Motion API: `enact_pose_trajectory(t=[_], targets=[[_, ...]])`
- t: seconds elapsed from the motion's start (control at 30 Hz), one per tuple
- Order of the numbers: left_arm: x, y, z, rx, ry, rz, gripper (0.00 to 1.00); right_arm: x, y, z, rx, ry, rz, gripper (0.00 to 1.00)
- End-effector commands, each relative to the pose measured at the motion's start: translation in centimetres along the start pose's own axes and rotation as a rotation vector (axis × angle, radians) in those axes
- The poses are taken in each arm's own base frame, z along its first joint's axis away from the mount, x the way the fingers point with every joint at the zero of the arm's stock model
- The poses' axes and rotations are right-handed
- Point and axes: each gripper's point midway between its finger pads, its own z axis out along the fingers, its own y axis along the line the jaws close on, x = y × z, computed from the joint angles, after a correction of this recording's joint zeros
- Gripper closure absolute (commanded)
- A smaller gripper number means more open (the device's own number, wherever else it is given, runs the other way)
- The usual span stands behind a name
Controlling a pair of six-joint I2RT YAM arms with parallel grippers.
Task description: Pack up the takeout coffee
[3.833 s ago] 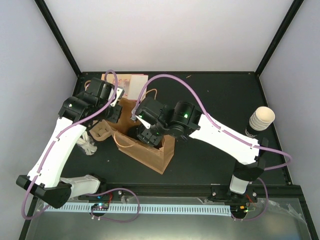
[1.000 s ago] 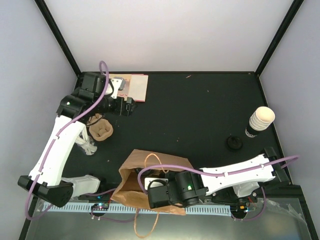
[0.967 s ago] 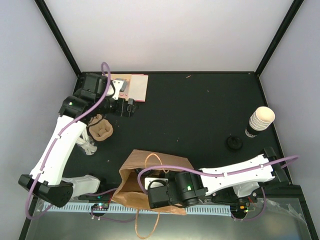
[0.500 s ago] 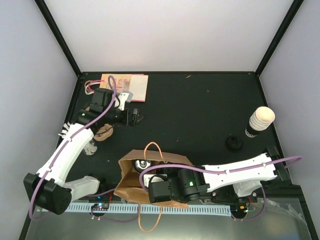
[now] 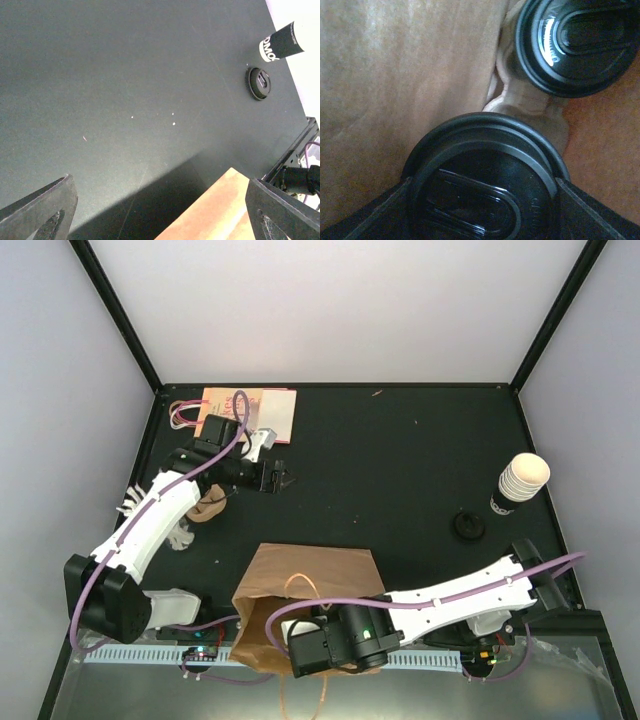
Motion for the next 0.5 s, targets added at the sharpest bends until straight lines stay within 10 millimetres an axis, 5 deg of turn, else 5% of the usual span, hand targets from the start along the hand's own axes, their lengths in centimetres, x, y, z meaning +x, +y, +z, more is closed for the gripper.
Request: enact_pose_trajectory(t=[0.0,0.47], targets=[[1.5,0.1,0.3,0.019,0.051,-0.003,0.06,0.2,2.0,0.2,-0.061,0.027,-0.012,0.43],[6.2,-0.2,4.2,0.025,0.204,-0.007,0.08,0.0,1.3,1.7,0.067,0.071,-0.042,0.43]])
